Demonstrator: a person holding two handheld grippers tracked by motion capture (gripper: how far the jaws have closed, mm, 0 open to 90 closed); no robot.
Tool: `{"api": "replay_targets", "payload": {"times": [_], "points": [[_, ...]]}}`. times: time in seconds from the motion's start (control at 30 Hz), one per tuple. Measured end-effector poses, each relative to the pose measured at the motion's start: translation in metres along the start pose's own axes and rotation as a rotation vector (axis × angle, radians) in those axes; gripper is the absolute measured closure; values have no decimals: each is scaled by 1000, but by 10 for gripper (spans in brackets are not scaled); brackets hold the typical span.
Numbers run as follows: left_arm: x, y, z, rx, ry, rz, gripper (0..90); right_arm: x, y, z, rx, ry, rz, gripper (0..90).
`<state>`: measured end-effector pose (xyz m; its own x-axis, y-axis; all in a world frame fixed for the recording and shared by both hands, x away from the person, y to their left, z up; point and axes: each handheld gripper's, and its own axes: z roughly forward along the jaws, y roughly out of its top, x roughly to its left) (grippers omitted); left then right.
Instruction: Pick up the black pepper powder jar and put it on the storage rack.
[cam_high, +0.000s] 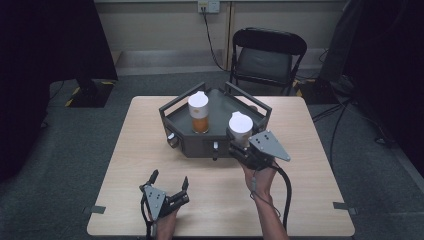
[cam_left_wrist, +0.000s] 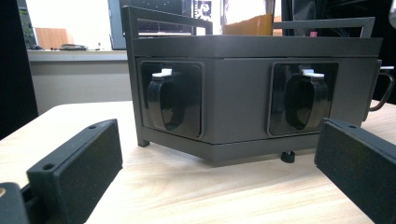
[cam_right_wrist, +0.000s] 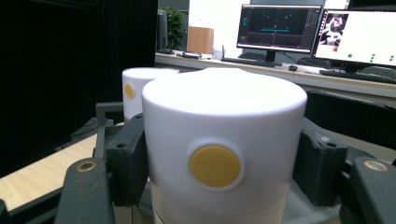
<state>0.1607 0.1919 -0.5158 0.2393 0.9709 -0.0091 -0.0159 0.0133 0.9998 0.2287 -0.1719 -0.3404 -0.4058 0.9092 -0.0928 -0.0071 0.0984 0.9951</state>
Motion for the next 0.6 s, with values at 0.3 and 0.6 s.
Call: {"api": "replay_targets", "payload": {"times": [0.3,0.6], "points": [[0,0,0,0,0,-1,3,-1,12,19,-4,-9,0,301],[0,0,0,-1,-2,-1,3,-5,16,46,-7,-25,16,301]]}}
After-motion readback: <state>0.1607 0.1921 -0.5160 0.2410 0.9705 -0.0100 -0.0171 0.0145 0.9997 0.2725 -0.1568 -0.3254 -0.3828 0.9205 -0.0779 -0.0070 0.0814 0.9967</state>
